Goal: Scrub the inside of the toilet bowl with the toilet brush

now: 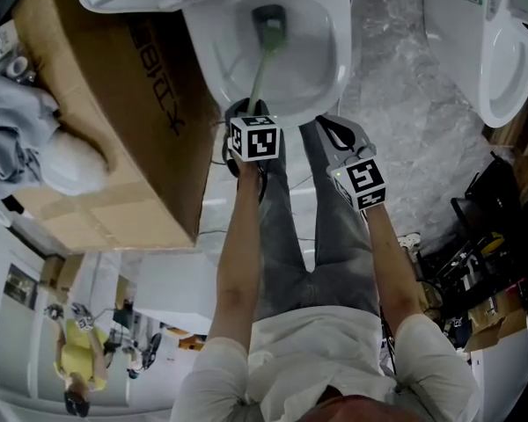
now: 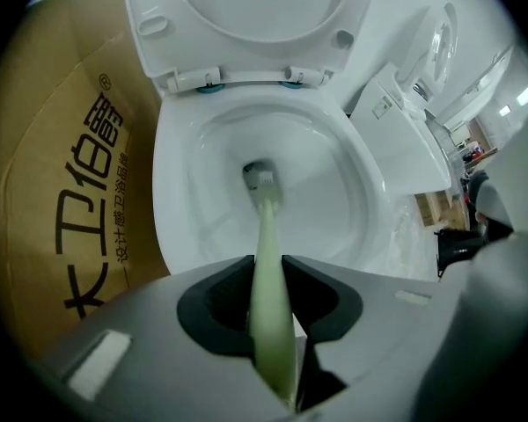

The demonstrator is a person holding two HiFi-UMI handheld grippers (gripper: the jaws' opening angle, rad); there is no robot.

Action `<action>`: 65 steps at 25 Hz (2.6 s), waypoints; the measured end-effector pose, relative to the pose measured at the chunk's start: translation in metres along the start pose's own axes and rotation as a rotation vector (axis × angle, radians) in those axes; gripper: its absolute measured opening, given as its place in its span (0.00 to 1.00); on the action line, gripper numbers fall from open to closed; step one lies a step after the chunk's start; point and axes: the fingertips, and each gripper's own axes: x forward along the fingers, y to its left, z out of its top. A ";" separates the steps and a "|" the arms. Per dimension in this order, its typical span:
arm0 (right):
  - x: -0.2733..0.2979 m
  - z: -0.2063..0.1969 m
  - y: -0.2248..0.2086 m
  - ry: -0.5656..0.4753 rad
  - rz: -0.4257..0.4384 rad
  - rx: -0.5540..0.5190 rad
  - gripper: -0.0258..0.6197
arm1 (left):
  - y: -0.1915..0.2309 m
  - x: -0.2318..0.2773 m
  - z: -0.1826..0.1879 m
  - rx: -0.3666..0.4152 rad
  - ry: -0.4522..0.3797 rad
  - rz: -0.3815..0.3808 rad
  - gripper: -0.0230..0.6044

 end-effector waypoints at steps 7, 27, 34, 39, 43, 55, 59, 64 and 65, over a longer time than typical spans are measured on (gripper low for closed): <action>0.001 0.007 -0.010 -0.016 -0.007 0.002 0.04 | 0.006 0.022 0.026 -0.001 -0.004 0.025 0.22; -0.025 0.016 0.004 -0.059 -0.054 0.005 0.04 | -0.006 -0.034 0.006 0.001 -0.050 -0.026 0.22; -0.070 0.046 0.022 -0.113 -0.094 -0.026 0.04 | -0.015 -0.106 0.009 0.059 -0.151 -0.061 0.22; -0.125 0.086 0.043 -0.183 -0.127 -0.050 0.04 | -0.028 -0.203 0.020 0.111 -0.279 -0.100 0.22; -0.170 0.120 0.065 -0.234 -0.155 -0.072 0.04 | -0.035 -0.280 0.037 0.165 -0.403 -0.126 0.22; -0.291 0.230 0.143 -0.490 -0.175 -0.209 0.04 | -0.051 -0.482 0.085 0.238 -0.858 -0.183 0.22; -0.327 0.271 0.174 -0.596 -0.159 -0.310 0.04 | -0.052 -0.544 0.097 0.278 -1.018 -0.174 0.22; -0.360 0.299 0.198 -0.693 -0.170 -0.381 0.04 | -0.051 -0.607 0.102 0.302 -1.175 -0.138 0.22; -0.364 0.301 0.201 -0.704 -0.172 -0.389 0.04 | -0.051 -0.616 0.101 0.307 -1.195 -0.133 0.22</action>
